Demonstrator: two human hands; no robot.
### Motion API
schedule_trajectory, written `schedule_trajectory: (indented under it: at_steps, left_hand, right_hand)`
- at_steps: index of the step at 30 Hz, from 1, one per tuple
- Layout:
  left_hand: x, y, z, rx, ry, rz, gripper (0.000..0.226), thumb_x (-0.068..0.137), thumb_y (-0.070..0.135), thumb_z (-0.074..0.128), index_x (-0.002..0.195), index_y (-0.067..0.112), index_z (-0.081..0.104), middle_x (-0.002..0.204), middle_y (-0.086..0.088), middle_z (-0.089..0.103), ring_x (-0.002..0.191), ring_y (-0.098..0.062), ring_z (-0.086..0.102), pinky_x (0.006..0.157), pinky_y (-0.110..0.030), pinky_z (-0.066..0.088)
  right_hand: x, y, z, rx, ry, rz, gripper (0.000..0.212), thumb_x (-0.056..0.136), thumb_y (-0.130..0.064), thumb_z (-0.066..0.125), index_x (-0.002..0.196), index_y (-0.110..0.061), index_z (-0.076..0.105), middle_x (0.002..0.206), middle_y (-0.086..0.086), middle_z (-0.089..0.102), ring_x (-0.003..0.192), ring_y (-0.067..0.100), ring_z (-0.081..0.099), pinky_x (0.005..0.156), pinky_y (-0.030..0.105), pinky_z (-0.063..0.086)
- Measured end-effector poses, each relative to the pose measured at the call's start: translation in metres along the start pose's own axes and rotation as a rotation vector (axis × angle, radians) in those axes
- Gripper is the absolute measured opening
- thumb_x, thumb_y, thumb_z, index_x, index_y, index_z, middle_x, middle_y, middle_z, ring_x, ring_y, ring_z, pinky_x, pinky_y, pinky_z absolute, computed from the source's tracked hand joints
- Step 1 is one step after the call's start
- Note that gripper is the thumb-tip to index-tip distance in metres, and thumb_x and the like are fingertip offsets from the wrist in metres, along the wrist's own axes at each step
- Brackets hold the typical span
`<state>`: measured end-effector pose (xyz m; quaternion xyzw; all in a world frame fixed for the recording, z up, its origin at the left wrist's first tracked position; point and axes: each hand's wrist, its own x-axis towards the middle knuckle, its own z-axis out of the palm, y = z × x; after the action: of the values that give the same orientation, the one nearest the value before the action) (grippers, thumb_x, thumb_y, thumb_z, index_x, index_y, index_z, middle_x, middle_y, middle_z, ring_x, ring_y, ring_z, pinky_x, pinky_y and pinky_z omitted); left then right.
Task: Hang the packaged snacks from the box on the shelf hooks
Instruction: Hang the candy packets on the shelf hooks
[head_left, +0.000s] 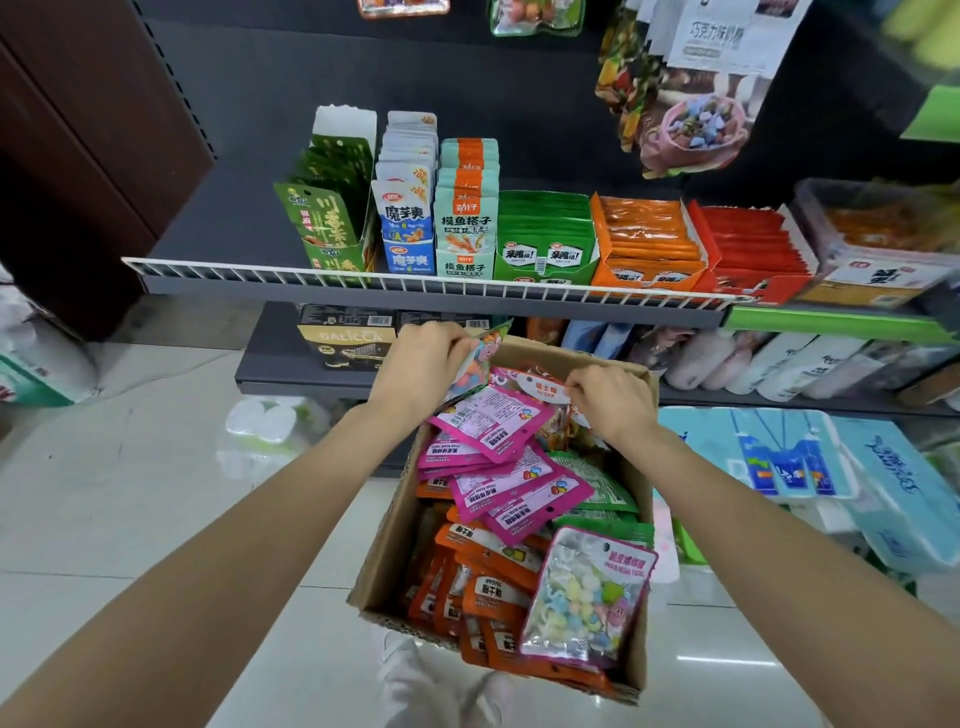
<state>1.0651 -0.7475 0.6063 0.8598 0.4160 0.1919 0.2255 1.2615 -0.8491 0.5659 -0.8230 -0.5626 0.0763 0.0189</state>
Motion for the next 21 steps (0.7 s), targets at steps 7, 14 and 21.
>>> schedule_trajectory:
  at_steps: [7,14,21]
  left_hand:
    - [0.008,0.0,-0.03,-0.09,0.228,-0.072,0.021,0.095,0.018,0.054,0.096,0.007,0.072,0.088,-0.01,0.073,0.079,-0.025,0.067,0.069,-0.03,0.05]
    - [0.032,0.026,-0.084,-0.158,0.377,-0.045,0.019,0.091,0.022,0.061,0.095,0.009,0.074,0.087,-0.004,0.073,0.073,-0.012,0.063,0.069,-0.022,0.047]
    - [0.057,0.066,-0.13,-0.254,0.331,-0.01,0.016,0.08,0.03,0.072,0.073,0.016,0.068,0.072,-0.001,0.067,0.067,-0.012,0.06,0.062,-0.021,0.045]
  right_hand:
    - [-0.008,-0.011,-0.03,0.307,0.263,-0.036,0.018,0.098,-0.019,0.043,0.102,-0.014,0.06,0.083,0.008,0.067,0.077,0.031,0.062,0.052,0.034,0.037]
    - [0.005,-0.023,-0.111,0.63,0.388,-0.221,0.013,0.095,-0.013,0.05,0.089,-0.017,0.061,0.066,-0.004,0.061,0.058,0.013,0.056,0.058,0.028,0.045]
    - [0.02,-0.047,-0.176,0.621,0.48,-0.306,0.01,0.091,-0.017,0.059,0.086,-0.019,0.067,0.082,-0.009,0.064,0.078,0.005,0.058,0.069,0.018,0.043]
